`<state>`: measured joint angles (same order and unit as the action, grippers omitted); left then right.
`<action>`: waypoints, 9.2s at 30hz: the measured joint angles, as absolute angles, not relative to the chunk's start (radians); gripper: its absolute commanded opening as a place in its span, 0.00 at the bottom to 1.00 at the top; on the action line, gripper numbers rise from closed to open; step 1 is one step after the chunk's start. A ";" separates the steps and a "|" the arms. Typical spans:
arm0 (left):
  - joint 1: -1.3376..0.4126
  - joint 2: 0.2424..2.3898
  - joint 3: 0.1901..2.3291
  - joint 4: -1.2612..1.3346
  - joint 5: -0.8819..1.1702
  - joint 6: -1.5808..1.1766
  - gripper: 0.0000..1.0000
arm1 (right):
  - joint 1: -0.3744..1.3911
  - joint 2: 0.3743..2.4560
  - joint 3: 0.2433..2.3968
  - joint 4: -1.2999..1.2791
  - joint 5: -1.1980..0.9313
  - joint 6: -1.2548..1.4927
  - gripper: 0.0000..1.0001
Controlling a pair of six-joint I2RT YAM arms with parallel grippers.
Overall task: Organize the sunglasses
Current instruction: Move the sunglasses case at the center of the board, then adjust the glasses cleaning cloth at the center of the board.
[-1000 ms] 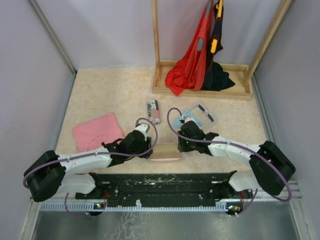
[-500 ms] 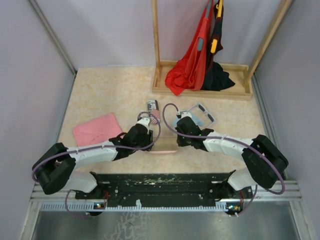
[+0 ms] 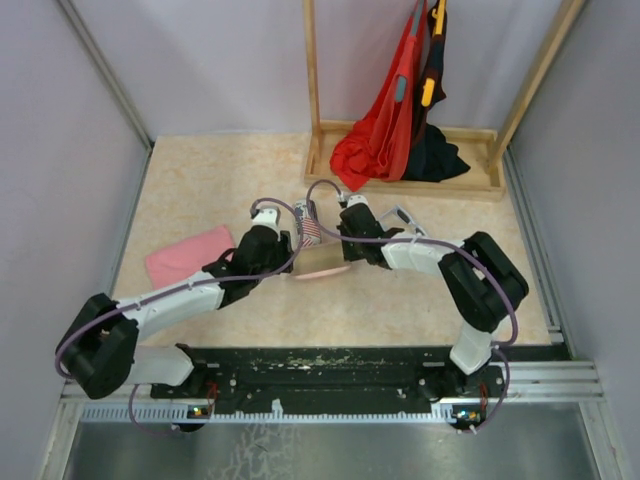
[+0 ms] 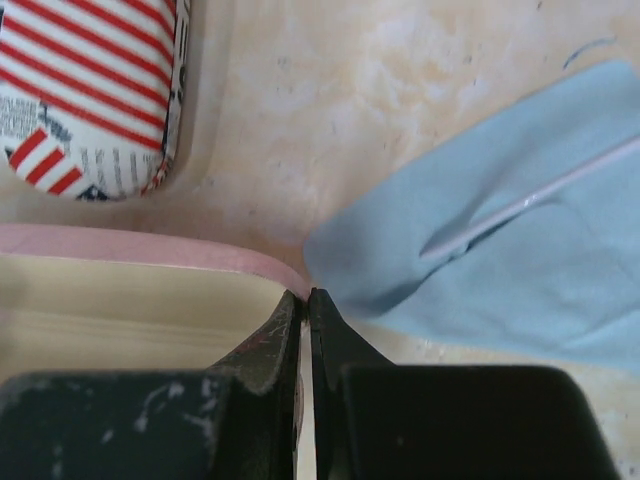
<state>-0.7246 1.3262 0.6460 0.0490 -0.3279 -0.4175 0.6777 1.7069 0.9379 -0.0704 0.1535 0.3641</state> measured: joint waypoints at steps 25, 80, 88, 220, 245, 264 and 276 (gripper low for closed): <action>-0.702 1.345 0.617 0.075 -0.303 -0.448 0.59 | 0.645 1.746 1.000 -0.045 0.136 0.315 0.23; -0.598 1.526 0.764 0.123 -0.297 -0.424 0.62 | 0.619 1.660 1.029 -0.057 0.070 0.252 0.47; -0.597 1.326 0.740 0.052 -0.296 -0.465 0.73 | 0.611 1.404 0.934 -0.111 0.211 0.278 0.46; -1.298 1.818 1.044 -0.382 -0.664 -1.015 0.22 | 0.756 0.670 0.502 -0.509 0.368 0.613 0.41; -1.433 1.585 0.781 -0.373 -0.653 -1.132 0.02 | 0.756 0.874 0.471 -0.403 0.215 0.613 0.41; -1.432 1.258 0.635 -0.395 -0.646 -1.134 0.50 | 0.756 1.105 0.527 -0.335 0.140 0.496 0.48; -1.241 0.956 0.473 -0.383 -0.669 -1.057 0.47 | 0.774 1.399 0.758 -0.368 0.149 0.392 0.46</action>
<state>-1.2407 0.9562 0.4728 -0.3828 -0.6689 -1.0569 0.7738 1.3991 0.7578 -0.3679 0.1493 0.3923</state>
